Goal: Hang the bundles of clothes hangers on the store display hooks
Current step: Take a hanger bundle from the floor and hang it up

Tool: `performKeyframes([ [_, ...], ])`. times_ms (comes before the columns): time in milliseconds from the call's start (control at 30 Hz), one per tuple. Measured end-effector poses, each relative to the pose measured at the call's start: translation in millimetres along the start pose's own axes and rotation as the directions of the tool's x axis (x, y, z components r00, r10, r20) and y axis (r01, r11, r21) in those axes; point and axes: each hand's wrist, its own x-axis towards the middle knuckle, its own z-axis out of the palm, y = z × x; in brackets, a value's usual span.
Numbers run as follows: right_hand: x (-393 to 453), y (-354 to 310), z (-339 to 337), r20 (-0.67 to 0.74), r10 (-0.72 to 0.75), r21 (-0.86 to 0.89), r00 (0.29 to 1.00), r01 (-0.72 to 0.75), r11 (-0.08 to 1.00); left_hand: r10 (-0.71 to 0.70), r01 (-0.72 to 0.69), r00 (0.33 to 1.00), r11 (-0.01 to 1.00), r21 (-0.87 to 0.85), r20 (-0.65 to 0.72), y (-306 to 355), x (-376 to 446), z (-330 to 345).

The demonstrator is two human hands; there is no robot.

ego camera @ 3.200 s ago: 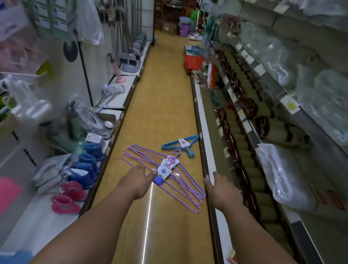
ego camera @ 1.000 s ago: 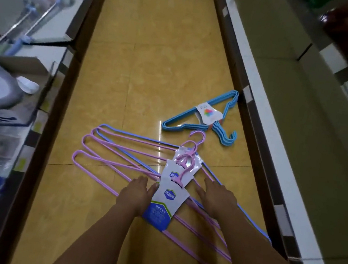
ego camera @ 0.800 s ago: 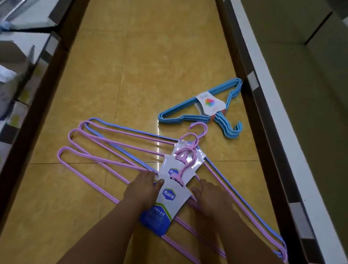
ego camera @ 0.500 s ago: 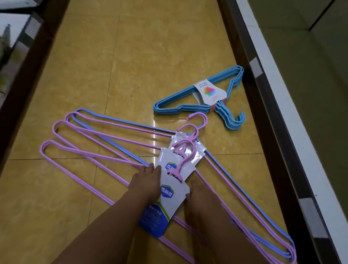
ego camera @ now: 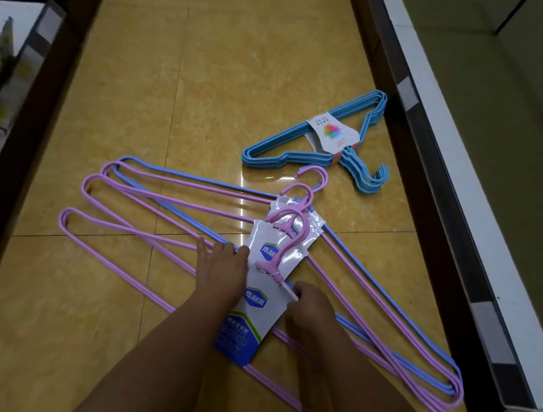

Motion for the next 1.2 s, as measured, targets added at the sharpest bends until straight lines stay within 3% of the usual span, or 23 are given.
performKeyframes([
  [167,-42,-10,-16,0.089,-0.043,-0.083,0.995,0.051,0.995,0.18,-0.192,0.974,0.978,0.082,0.137,-21,-27,-39],
  [267,-83,-26,-36,0.068,-0.046,-0.134,0.997,0.054,0.989,0.206,-0.221,0.964,0.972,0.076,0.166,-30,-67,-71],
  [733,-315,-193,-235,-0.017,-0.16,-0.289,0.987,0.149,0.946,-0.015,0.024,0.999,0.979,-0.204,0.047,-81,-268,-332],
  [967,-429,-299,-326,-0.029,-0.436,-0.636,0.9,0.32,0.702,-0.144,0.116,0.988,0.932,-0.343,-0.059,-125,-361,-468],
  [1100,-480,-344,-353,0.009,-0.531,-0.665,0.847,0.401,0.63,-0.23,0.168,0.963,0.92,-0.353,-0.14,-147,-402,-518],
  [1200,-511,-364,-368,0.059,-0.63,-0.71,0.774,0.476,0.518,-0.296,0.224,0.938,0.914,-0.338,-0.181,-155,-426,-541],
])
